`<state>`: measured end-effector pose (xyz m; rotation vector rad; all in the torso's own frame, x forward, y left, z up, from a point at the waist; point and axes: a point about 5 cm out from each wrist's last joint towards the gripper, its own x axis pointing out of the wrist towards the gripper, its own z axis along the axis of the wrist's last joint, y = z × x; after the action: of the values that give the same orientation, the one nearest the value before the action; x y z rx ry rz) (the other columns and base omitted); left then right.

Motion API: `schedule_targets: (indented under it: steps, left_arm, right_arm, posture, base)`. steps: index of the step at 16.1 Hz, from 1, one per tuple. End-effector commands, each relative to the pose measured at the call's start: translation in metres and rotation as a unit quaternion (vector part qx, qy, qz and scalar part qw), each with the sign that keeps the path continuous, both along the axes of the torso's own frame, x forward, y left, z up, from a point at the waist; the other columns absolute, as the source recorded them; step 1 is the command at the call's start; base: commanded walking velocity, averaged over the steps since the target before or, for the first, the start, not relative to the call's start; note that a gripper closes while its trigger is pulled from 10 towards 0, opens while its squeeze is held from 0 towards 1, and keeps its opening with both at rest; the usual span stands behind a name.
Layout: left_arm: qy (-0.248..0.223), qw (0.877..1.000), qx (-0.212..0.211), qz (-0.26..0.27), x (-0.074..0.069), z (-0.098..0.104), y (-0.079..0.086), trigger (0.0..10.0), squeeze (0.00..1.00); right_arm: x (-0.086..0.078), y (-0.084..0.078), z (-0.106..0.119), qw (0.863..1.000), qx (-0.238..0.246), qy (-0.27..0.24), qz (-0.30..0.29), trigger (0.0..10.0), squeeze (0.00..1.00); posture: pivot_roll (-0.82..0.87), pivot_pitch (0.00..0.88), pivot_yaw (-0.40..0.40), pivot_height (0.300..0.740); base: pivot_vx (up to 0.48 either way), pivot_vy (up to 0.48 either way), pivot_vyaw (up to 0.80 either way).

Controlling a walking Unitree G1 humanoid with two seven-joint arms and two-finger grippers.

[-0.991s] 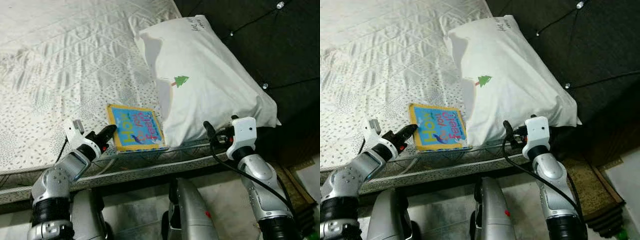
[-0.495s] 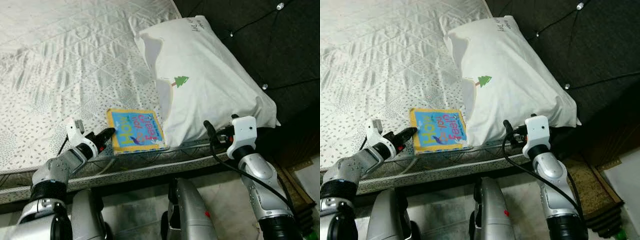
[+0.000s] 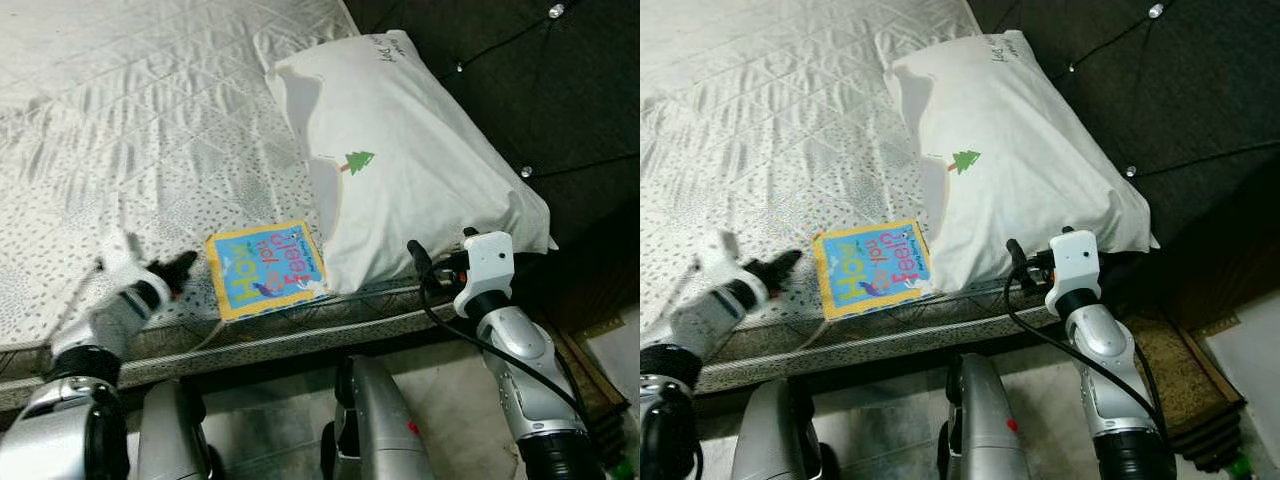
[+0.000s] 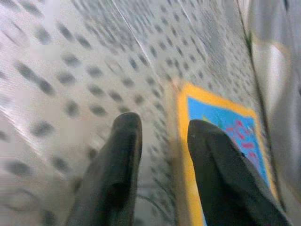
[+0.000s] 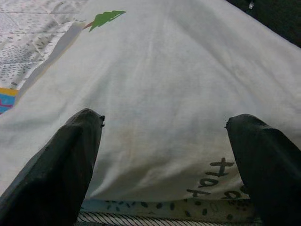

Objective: Clean up the room

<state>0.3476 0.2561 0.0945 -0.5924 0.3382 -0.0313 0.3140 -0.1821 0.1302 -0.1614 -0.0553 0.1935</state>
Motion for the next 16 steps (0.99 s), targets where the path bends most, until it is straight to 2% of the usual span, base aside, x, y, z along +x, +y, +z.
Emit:
schedule_targets:
  steps: [1,2,4,8,9,11,12,13,15,16]
  left_arm:
    - [0.005,1.0,0.018,0.022,-0.001,-0.003,0.007,10.0,1.0]
    - [0.002,0.999,0.019,0.035,-0.001,0.0,0.01,10.0,1.0]
    - [-0.005,0.998,0.052,0.045,0.001,0.003,0.014,10.0,1.0]
    - [-0.049,0.996,0.062,0.034,0.005,0.01,-0.002,10.0,1.0]
    - [-0.058,0.995,0.07,0.033,0.001,0.009,-0.006,10.0,1.0]
    - [-0.084,0.992,0.083,0.042,-0.018,0.009,-0.019,10.0,1.0]
    - [-0.097,0.99,0.092,0.035,-0.029,0.011,-0.032,10.0,1.0]
    - [-0.105,0.99,0.098,0.019,-0.033,0.013,-0.042,10.0,1.0]
    - [-0.112,0.989,0.069,-0.067,-0.042,0.013,-0.084,10.0,1.0]
    - [-0.113,0.987,0.071,-0.092,-0.045,0.012,-0.097,10.0,1.0]
  right_arm:
    - [-0.002,-0.004,0.0,1.0,-0.006,-0.003,-0.007,10.0,0.0]
    - [-0.001,-0.004,0.0,1.0,-0.006,-0.003,-0.006,10.0,0.0]
    - [-0.001,-0.003,-0.001,1.0,-0.004,-0.004,-0.006,10.0,0.0]
    - [0.0,0.001,-0.002,1.0,0.002,-0.006,-0.007,10.0,0.0]
    - [0.0,0.002,-0.002,1.0,0.004,-0.006,-0.007,10.0,0.0]
    - [0.001,0.007,-0.004,1.0,0.011,-0.005,-0.004,10.0,0.0]
    - [0.003,0.009,-0.005,1.0,0.016,-0.005,-0.004,10.0,0.0]
    - [0.004,0.01,-0.006,1.0,0.017,-0.005,-0.003,10.0,0.0]
    - [0.006,0.016,-0.007,1.0,0.023,-0.005,0.002,10.0,0.0]
    - [0.007,0.018,-0.007,1.0,0.025,-0.005,0.004,10.0,0.0]
  posture:
    - [-0.19,0.201,-0.147,0.56]
    - [-0.18,0.2,-0.146,0.56]
    - [-0.18,0.197,-0.142,0.56]
    - [-0.15,0.191,-0.129,0.56]
    - [-0.15,0.19,-0.126,0.56]
    - [-0.12,0.187,-0.118,0.56]
    - [-0.11,0.186,-0.116,0.56]
    - [-0.1,0.186,-0.115,0.56]
    - [-0.08,0.182,-0.114,0.56]
    - [-0.08,0.18,-0.11,0.56]
  base:
    - [0.0,0.0,0.0]
    - [0.0,0.0,0.0]
    - [0.0,0.0,0.0]
    - [0.0,0.0,0.0]
    - [0.0,0.0,0.0]
    - [0.0,0.0,0.0]
    - [0.0,0.0,0.0]
    - [0.0,0.0,0.0]
    - [0.0,0.0,0.0]
    - [0.0,0.0,0.0]
